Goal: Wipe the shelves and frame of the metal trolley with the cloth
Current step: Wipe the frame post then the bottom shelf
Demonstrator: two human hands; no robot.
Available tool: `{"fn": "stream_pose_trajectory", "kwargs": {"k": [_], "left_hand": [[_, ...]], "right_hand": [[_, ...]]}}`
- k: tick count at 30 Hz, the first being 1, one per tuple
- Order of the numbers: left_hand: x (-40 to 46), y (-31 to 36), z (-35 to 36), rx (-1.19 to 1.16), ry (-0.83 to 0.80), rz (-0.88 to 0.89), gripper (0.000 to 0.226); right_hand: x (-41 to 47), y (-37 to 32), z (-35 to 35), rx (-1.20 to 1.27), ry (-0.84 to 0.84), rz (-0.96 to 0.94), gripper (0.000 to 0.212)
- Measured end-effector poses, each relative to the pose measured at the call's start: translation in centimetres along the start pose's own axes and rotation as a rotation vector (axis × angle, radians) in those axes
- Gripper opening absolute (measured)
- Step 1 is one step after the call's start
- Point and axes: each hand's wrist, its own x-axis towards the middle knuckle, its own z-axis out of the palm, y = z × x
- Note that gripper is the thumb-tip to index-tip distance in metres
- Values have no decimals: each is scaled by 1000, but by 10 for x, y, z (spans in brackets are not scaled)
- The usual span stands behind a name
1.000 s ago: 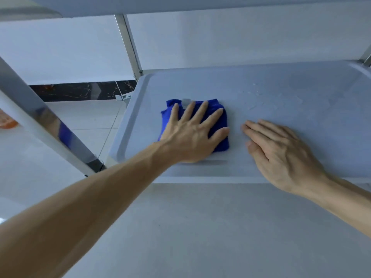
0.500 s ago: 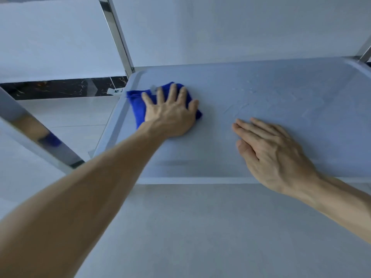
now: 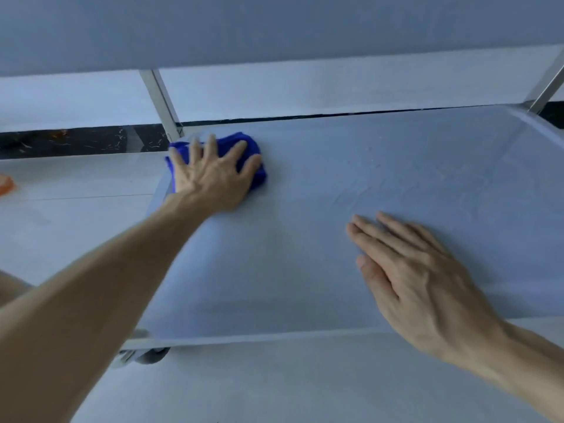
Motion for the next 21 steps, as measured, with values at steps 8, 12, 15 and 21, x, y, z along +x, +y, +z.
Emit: {"fn": "stream_pose_trajectory", "kwargs": {"k": [8, 12, 15, 21], "left_hand": [[40, 8, 2, -32, -122, -131, 76], [17, 74, -1, -17, -41, 168, 70], [-10, 115, -4, 32, -27, 494, 77], [30, 81, 3, 17, 12, 491, 57]], "right_hand": [[-1, -13, -4, 18, -61, 80, 55], [-3, -13, -2, -15, -11, 64, 51], [-3, -12, -1, -18, -5, 48, 51], [-3, -10, -2, -12, -17, 49, 51]]}}
